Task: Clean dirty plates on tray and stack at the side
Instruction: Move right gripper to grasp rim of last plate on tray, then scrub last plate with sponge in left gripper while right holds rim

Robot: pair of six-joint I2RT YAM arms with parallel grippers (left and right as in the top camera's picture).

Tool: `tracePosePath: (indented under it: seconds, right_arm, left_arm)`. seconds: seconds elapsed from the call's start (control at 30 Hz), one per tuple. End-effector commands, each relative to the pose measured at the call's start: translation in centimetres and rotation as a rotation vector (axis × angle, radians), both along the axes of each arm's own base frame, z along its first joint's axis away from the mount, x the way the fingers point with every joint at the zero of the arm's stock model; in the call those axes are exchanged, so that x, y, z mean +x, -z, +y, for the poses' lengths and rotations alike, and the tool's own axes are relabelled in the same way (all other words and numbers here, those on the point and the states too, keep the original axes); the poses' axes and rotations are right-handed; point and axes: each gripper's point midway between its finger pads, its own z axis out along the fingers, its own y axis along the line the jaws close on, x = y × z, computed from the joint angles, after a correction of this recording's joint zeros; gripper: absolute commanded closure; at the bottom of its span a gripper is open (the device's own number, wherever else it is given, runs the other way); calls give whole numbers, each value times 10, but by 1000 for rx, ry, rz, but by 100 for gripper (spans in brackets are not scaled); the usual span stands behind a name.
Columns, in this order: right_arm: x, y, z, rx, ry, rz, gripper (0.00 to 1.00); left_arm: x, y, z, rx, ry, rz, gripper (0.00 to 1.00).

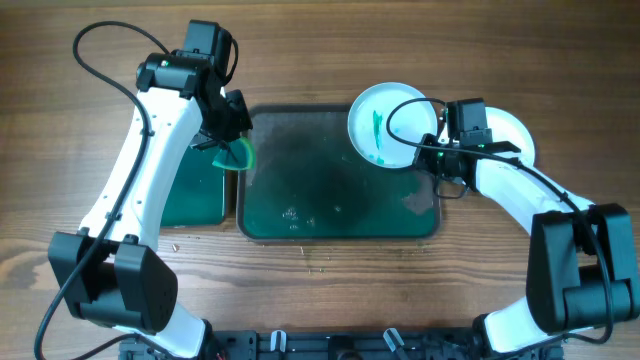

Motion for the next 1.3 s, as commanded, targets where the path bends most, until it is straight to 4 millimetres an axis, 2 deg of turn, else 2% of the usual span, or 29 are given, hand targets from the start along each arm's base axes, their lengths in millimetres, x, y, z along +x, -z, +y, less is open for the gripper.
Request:
tracePosePath:
  seconds: [0.0,0.17,0.37,0.5,0.6,0.7,0.83,1.0,1.17,1.27]
  right_arm:
    - [-15,3,21,43,-94,35,88]
    - [-34,5,46,74,-183,86,89]
    - [-67,5,95,80,-370,131,88]
    - [-73,-3,105,58,-424,142,88]
    - [-75,-10,109,54,-450,142,82]
    - [-71,-16,113,54,-495,110,70]
    - [-51,-29,115,21,-606,1,51]
    - [-32,-22,102,-98,-626,-61,50]
    - [-16,-11,108,-151,-764,-148,50]
    - [-2,-8,112,-164,-784,-207,50]
  left_arm:
    - [2,-3,-2,-7,20,-10,96]
    - [3,-3,-2,-8,20,-13,96]
    - [3,-3,-3,-25,-27,-10,96]
    - [2,-3,-3,-25,-26,-9,96]
    - [2,-3,-3,-25,-26,-6,96]
    - [1,-3,-3,-24,-26,-2,96]
    - [1,-3,-3,-24,-26,-2,96]
    - [-2,1,-4,-29,-28,9,96]
    - [-6,14,-3,-26,-28,28,96]
    - [-8,18,-3,-24,-28,37,96]
